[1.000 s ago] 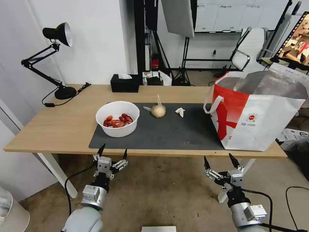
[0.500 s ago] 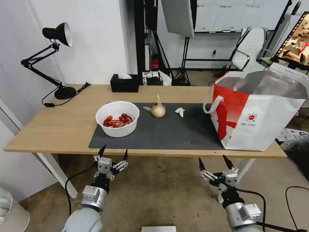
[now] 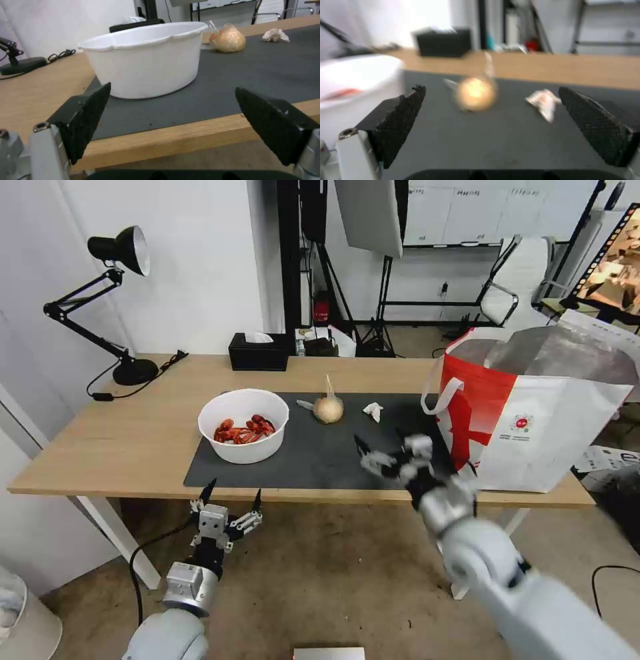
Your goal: Pick up the trash from the table and place it into the takeout bag.
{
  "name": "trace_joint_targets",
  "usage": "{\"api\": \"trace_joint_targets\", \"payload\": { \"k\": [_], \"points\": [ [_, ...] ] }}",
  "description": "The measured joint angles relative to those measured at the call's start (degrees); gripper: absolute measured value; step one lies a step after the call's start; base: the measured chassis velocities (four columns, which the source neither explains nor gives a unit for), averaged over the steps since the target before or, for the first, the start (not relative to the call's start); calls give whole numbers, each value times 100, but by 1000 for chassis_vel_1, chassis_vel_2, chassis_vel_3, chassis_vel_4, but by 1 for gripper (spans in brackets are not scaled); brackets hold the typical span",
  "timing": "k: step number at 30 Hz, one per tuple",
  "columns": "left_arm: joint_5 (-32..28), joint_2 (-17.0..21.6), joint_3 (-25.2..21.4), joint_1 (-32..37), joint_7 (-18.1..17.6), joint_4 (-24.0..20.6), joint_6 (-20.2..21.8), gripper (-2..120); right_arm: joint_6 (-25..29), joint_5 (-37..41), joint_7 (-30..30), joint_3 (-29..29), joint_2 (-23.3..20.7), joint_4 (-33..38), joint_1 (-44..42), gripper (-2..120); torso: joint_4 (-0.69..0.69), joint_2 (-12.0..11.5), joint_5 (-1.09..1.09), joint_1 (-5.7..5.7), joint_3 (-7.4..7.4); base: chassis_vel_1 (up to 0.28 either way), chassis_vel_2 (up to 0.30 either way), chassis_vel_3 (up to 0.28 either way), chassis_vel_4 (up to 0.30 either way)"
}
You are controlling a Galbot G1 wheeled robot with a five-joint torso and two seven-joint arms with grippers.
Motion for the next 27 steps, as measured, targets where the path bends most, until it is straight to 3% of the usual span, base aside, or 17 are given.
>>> {"api": "trace_joint_targets", "payload": {
  "k": [6, 9, 11, 14, 17, 20, 27],
  "points": [
    [16, -32, 10, 0, -5, 69, 0, 100, -373, 459, 1075, -550, 460, -850, 994, 100, 0, 0, -2, 0, 0, 0, 0, 0, 0],
    [51, -44, 16, 3, -4, 69, -4, 100, -409, 591, 1337, -632, 620, -1120, 1217, 100, 0, 0, -3, 0, 0, 0, 0, 0, 0],
    [139, -83, 61, 39, 1, 44, -16, 100, -464, 1000, 1961, -702, 1004, -1751, 1679, 100, 1, 0, -2, 0, -1, 0, 0, 0, 0],
    [195, -139, 110, 48, 6, 106, -40, 100, -584, 1105, 2287, -779, 1243, -2270, 2011, 100, -1, 0, -2, -1, -2, 0, 0, 0, 0],
    [202, -158, 122, 49, 18, 141, -45, 100, -650, 1111, 2415, -814, 1360, -2567, 2157, 100, -1, 0, -3, -1, -1, 0, 0, 0, 0],
    [203, -174, 137, 51, 21, 161, -58, 100, -789, 1102, 2370, -858, 1688, -3518, 2519, 100, -1, 0, -2, -1, -1, 0, 0, 0, 0],
    [194, -148, 96, 68, 23, 159, -64, 100, -919, 1071, 2071, -877, 2024, -4305, 2816, 100, 0, 0, -2, -1, -1, 0, 0, 0, 0]
  ]
}}
